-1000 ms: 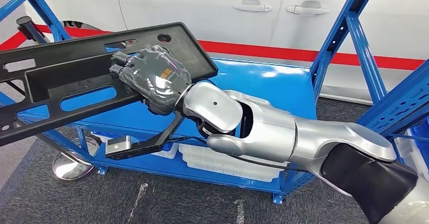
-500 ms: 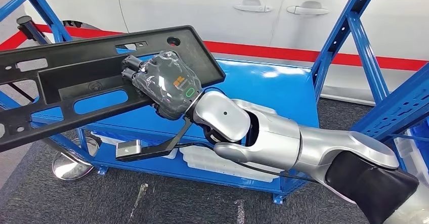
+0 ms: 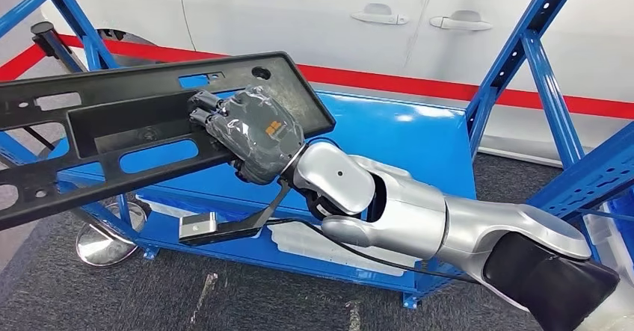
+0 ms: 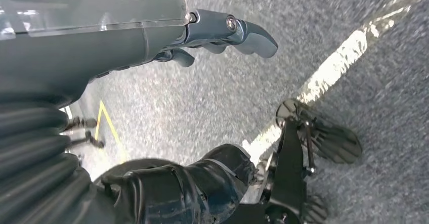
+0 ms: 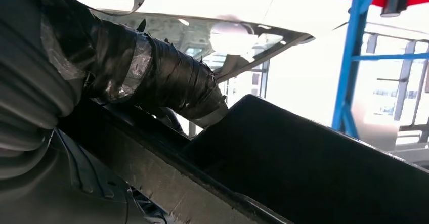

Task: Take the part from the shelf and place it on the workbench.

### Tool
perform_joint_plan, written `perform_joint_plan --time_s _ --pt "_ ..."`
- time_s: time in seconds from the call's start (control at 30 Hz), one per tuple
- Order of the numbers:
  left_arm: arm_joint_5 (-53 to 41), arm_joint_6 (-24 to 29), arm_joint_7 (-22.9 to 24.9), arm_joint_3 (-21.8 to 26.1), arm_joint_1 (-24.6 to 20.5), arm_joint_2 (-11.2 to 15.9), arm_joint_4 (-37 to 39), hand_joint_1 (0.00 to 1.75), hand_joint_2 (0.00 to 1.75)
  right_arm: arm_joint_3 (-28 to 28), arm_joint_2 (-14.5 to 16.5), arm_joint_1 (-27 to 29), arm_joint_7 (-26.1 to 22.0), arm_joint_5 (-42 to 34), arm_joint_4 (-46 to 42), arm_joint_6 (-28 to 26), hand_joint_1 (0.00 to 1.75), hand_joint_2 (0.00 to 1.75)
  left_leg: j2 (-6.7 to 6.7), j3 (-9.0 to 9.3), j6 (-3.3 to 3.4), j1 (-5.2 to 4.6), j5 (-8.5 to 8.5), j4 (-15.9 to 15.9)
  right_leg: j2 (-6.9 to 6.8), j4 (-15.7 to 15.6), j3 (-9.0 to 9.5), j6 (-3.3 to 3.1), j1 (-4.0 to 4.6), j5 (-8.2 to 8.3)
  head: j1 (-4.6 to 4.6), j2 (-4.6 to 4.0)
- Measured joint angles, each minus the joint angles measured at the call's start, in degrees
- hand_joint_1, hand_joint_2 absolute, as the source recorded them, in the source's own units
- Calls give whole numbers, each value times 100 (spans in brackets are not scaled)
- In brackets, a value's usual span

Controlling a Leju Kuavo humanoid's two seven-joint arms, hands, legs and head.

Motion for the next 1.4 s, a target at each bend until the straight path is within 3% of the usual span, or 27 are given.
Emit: perform_joint_plan --time_s 0.07,0.17,0.23,0.33,0.4,0.47,0.53,0.6,0.67,0.73,0.8,0.87,0.9,0.93,1.0,1.07,1.17,1.23,1.33,1.4 --pt "-12 -11 17 0 -3 -1 0 0 175 -25 -7 2 0 24 -13 4 175 175 -11 -33 -87 -1 -57 76 24 -284 134 -60 18 40 7 1" --pt "-20 -10 33 -1 6 -25 0 0 175 -44 -19 4 19 50 -28 6 175 175 -16 -33 -160 2 -64 65 39 -264 122 -220 45 12 4 2" --pt "-26 -9 44 -2 4 -40 0 0 175 -55 -22 -5 31 63 -37 8 175 175 -3 -87 -180 11 -179 231 33 -275 159 -302 39 1 -7 2" --pt "-37 -2 45 -2 -7 -44 0 0 175 -67 -22 -25 43 89 -61 8 175 175 11 -549 -178 -9 -604 1191 25 -286 205 -375 69 -27 -21 1" --pt "-37 14 25 -3 1 -45 0 0 175 -68 -22 -26 56 97 -72 2 175 175 10 -892 -147 -37 -733 1766 32 -285 219 -407 116 -44 -20 0" --pt "-34 29 -9 -4 12 -45 0 0 175 -72 -22 -31 61 97 -85 -3 175 175 9 -881 -56 -85 -455 1586 47 -284 254 -436 167 -63 -19 0" --pt "-34 39 -40 -4 5 -36 0 0 175 -81 -23 -56 61 96 -110 -3 175 175 8 -574 86 -156 -34 845 55 -295 299 -452 202 -81 -13 1" --pt "-36 50 -62 -4 -2 -15 1 0 175 -90 -27 -87 61 96 -132 -8 175 175 8 -329 179 -222 123 333 53 -316 312 -433 212 -78 -5 0" --pt "-37 56 -65 -4 -8 -4 2 0 175 -94 -30 -98 61 96 -150 -13 175 175 6 -266 191 -261 117 198 43 -339 294 -384 200 -49 -1 0" --pt "-38 56 -36 -5 -17 -7 2 0 175 -96 -36 -97 61 96 -161 -14 175 175 18 -248 182 -237 154 97 36 -324 272 -325 198 -71 2 1" --pt "-37 55 2 -7 -10 -13 2 0 175 -111 -45 -103 61 97 -168 -13 175 175 43 -231 187 -196 213 11 30 -2 141 -252 196 -344 17 1" --pt "-43 54 32 -7 -6 -21 2 0 175 -132 -55 -99 64 98 -176 -7 175 175 55 -260 205 -189 247 4 22 679 -128 -187 165 -761 29 1" --pt "-51 51 51 -7 -9 -26 2 0 175 -137 -63 -90 67 98 -176 -2 175 175 57 -287 210 -186 258 17 20 993 -245 -165 145 -892 30 1" --pt "-61 47 73 -8 -12 -33 2 0 175 -138 -73 -80 71 98 -175 5 175 175 57 -317 209 -183 266 36 18 1149 -289 -146 128 -912 32 1" --pt "-76 40 104 -11 -14 -44 2 0 175 -138 -89 -70 80 98 -174 18 175 175 56 -372 203 -174 278 83 12 1012 -172 -124 99 -733 37 0" --pt "-80 37 117 -14 -14 -56 2 0 175 -138 -96 -72 86 98 -174 26 175 175 55 -413 193 -167 282 127 4 481 134 -126 85 -460 38 0" --pt "-82 33 139 -17 -19 -83 2 0 175 -139 -100 -75 89 98 -175 42 175 175 51 -488 118 -163 320 187 3 -238 521 -186 122 -288 36 1" --pt "-90 27 147 -19 -18 -100 2 0 175 -140 -104 -73 101 92 -175 55 175 175 47 -514 25 -160 384 182 8 -286 523 -233 164 -239 34 1" --pt "-97 16 144 -28 -3 -124 3 0 175 -142 -106 -75 119 80 -174 65 175 175 35 -568 -93 -140 386 175 -4 -366 451 -350 134 -115 32 0" --pt "-97 11 131 -41 1 -134 4 0 175 -143 -105 -77 121 79 -174 78 175 175 28 -749 -150 -122 -47 611 -21 -423 347 -424 104 13 18 1"
